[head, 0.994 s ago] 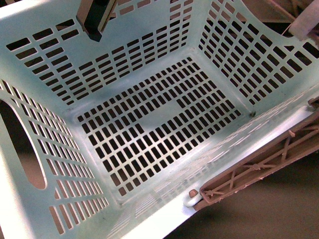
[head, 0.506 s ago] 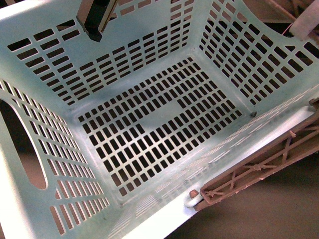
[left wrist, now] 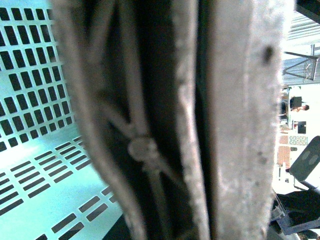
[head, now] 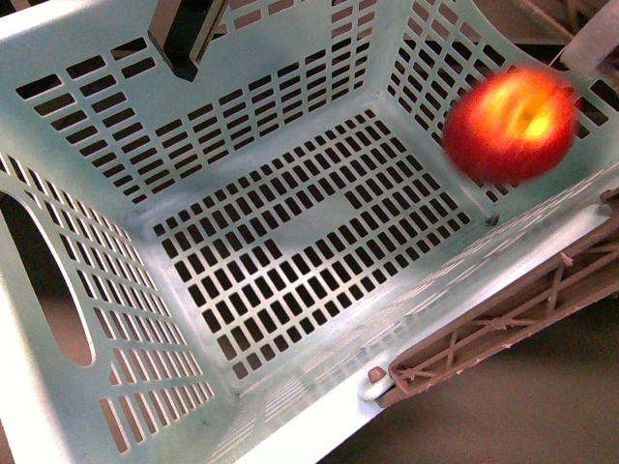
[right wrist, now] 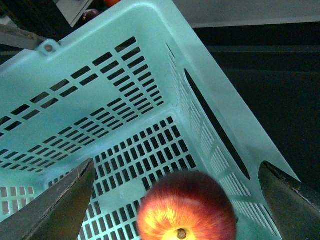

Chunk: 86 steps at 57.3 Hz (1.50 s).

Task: Pick apple with right arm and hold basket with left

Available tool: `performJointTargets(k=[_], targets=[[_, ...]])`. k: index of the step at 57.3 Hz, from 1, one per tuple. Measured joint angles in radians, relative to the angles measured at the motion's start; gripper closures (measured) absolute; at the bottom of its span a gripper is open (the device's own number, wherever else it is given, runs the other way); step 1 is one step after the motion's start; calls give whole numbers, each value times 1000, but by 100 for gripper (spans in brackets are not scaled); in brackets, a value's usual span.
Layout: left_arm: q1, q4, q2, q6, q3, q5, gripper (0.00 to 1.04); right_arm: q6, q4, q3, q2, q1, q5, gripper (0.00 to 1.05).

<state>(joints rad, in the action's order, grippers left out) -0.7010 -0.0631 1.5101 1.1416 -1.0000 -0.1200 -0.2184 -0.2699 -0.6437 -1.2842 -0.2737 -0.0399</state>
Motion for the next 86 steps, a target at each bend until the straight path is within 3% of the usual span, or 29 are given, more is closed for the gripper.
performJointTargets(k=[13, 19, 29, 64, 66, 68, 73, 78, 86], targets=[[0, 4, 4, -5, 0, 9, 90, 7, 84, 0, 78, 40, 69, 9], [0, 4, 4, -7, 0, 6, 90, 47, 166, 17, 190, 104, 166, 9], [0, 4, 4, -8, 0, 4, 90, 61, 213, 74, 296, 196, 224, 9], [0, 4, 4, -3, 0, 1, 90, 71, 206, 82, 304, 206, 210, 9], [0, 4, 4, -3, 0, 1, 90, 89, 154, 101, 304, 220, 177, 12], [0, 4, 4, 0, 0, 0, 90, 125, 1, 159, 312, 245, 96, 18], [0, 4, 4, 0, 0, 0, 90, 165, -213, 261, 336, 264, 51, 30], [0, 4, 4, -2, 0, 0, 90, 188, -307, 325, 371, 269, 44, 43], [0, 4, 4, -3, 0, 0, 90, 201, -327, 395, 434, 271, 43, 64]])
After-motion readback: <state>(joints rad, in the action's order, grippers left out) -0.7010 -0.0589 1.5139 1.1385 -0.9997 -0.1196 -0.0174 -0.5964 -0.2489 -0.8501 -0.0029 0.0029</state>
